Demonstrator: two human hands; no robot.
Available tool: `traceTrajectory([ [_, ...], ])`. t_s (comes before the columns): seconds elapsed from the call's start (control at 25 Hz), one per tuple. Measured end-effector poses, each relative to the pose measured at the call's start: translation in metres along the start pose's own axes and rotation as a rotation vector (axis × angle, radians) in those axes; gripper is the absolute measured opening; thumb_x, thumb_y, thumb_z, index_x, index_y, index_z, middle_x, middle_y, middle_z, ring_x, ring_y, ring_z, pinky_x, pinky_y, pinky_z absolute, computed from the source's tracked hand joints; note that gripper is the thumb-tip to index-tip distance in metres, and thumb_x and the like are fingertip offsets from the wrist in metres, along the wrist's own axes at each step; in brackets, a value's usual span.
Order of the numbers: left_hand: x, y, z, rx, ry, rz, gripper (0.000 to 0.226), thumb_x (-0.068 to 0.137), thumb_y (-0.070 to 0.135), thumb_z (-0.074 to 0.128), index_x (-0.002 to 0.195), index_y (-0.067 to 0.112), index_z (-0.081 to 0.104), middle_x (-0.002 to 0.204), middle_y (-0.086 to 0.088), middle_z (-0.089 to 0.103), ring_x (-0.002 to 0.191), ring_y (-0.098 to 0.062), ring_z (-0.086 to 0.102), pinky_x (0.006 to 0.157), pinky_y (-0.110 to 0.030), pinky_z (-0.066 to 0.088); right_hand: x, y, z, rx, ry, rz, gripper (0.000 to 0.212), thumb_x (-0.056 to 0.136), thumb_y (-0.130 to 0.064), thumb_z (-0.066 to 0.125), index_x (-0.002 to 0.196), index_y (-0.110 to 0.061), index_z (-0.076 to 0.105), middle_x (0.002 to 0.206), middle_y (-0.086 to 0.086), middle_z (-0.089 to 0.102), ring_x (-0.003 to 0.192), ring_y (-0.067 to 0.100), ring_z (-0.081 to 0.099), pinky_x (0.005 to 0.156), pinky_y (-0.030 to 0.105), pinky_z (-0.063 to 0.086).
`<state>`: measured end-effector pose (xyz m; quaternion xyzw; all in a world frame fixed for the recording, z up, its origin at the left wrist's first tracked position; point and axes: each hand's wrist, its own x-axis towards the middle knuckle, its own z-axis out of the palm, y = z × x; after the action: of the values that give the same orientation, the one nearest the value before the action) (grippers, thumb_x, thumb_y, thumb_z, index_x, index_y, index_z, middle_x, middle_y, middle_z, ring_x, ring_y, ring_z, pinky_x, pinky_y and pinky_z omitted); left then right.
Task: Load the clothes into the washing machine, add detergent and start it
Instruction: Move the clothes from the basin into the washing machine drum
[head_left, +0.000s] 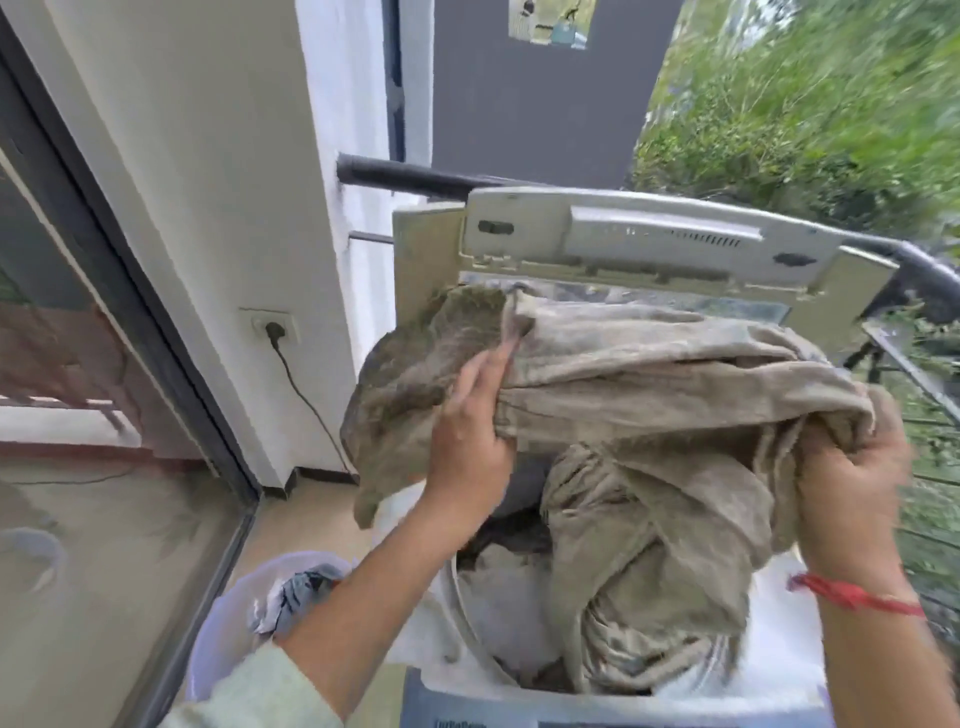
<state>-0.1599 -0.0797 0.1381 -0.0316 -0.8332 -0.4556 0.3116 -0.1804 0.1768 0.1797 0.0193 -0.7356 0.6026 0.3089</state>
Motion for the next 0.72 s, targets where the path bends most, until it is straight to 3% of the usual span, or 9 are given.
traceTrajectory([
  [0.12, -0.034, 0.021, 0.067, 0.090, -0.432, -0.095, 0.071, 0.086, 0.012, 0.053, 0.146, 0.031, 0.019, 0.148, -0.002, 0.033, 0.134, -0.021, 0.033, 0.111, -0.041, 0.030, -0.001, 0.042, -0.034, -0.166, 0.215, -0.004, 0.014, 0.080, -0.021, 0.045, 0.087, -0.027, 0.054, 0.089, 0.003, 0.046, 0.084, 0.020, 0.045, 0.081, 0.039, 0.034],
  [0.16, -0.048, 0.012, 0.086, 0.217, -0.630, -0.123, 0.066, 0.089, 0.019, 0.050, 0.147, 0.027, 0.019, 0.149, -0.002, 0.031, 0.135, -0.023, 0.031, 0.111, -0.045, 0.027, -0.007, 0.062, -0.039, -0.305, 0.201, 0.020, 0.026, 0.077, -0.025, 0.044, 0.098, -0.016, 0.058, 0.096, 0.008, 0.047, 0.092, 0.025, 0.045, 0.086, 0.037, 0.033],
  [0.24, -0.068, -0.009, 0.103, 0.523, -1.117, -0.186, 0.053, 0.090, 0.030, 0.050, 0.138, 0.016, 0.035, 0.140, -0.011, 0.043, 0.127, -0.031, 0.042, 0.101, -0.045, 0.036, -0.028, 0.103, -0.047, -0.636, -0.241, 0.134, 0.048, 0.078, -0.024, 0.053, 0.121, -0.004, 0.052, 0.115, 0.020, 0.047, 0.109, 0.028, 0.045, 0.091, 0.035, 0.035],
  [0.32, -0.079, -0.027, 0.098, 0.704, -1.413, -0.211, 0.043, 0.088, 0.036, 0.056, 0.120, 0.008, 0.053, 0.124, -0.016, 0.056, 0.111, -0.034, 0.054, 0.084, -0.038, 0.043, -0.056, 0.137, -0.045, -0.905, -0.830, 0.197, 0.050, 0.083, -0.023, 0.058, 0.132, -0.015, 0.048, 0.127, 0.014, 0.046, 0.118, 0.031, 0.049, 0.087, 0.032, 0.042],
  [0.36, -0.081, -0.035, 0.090, 0.690, -1.372, -0.228, 0.040, 0.087, 0.039, 0.058, 0.115, 0.010, 0.056, 0.119, -0.012, 0.059, 0.108, -0.032, 0.056, 0.080, -0.035, 0.044, -0.068, 0.151, -0.047, -0.929, -1.018, 0.168, 0.044, 0.085, -0.025, 0.051, 0.129, -0.023, 0.052, 0.125, 0.005, 0.051, 0.118, 0.027, 0.053, 0.082, 0.029, 0.044],
  [0.44, -0.076, -0.051, 0.069, 0.544, -1.030, -0.249, 0.037, 0.086, 0.044, 0.056, 0.116, 0.022, 0.058, 0.118, 0.000, 0.060, 0.112, -0.022, 0.055, 0.084, -0.034, 0.043, -0.073, 0.138, -0.036, -1.046, -1.204, 0.194, 0.039, 0.082, -0.032, 0.042, 0.117, -0.026, 0.059, 0.118, -0.008, 0.057, 0.116, 0.023, 0.056, 0.083, 0.027, 0.046],
  [0.56, -0.052, -0.084, 0.026, 0.677, -0.442, -0.058, 0.051, 0.080, 0.043, 0.064, 0.127, 0.025, 0.053, 0.131, -0.002, 0.054, 0.127, -0.025, 0.045, 0.102, -0.044, 0.037, -0.062, 0.113, 0.007, -1.356, -0.997, 0.013, 0.056, 0.084, -0.046, 0.051, 0.136, -0.033, 0.037, 0.151, 0.006, 0.027, 0.139, 0.030, 0.027, 0.106, 0.043, 0.033],
  [0.64, -0.039, -0.117, 0.002, 0.879, -0.407, -0.126, 0.076, 0.073, 0.044, 0.071, 0.140, 0.023, 0.041, 0.144, -0.012, 0.041, 0.132, -0.036, 0.039, 0.102, -0.054, 0.035, -0.064, 0.105, 0.059, -1.196, -1.017, -0.022, 0.086, 0.081, -0.050, 0.059, 0.148, -0.039, 0.006, 0.159, 0.000, -0.006, 0.145, 0.032, 0.002, 0.111, 0.053, 0.022],
  [0.72, -0.041, -0.145, -0.009, 0.872, -0.579, -0.330, 0.072, 0.079, 0.044, 0.067, 0.142, 0.029, 0.036, 0.153, -0.013, 0.024, 0.128, -0.037, 0.043, 0.099, -0.051, 0.040, -0.082, 0.117, 0.110, -1.064, -1.205, 0.087, 0.099, 0.081, -0.041, 0.064, 0.146, -0.042, -0.011, 0.157, -0.002, -0.017, 0.145, 0.036, -0.005, 0.109, 0.060, 0.018],
])
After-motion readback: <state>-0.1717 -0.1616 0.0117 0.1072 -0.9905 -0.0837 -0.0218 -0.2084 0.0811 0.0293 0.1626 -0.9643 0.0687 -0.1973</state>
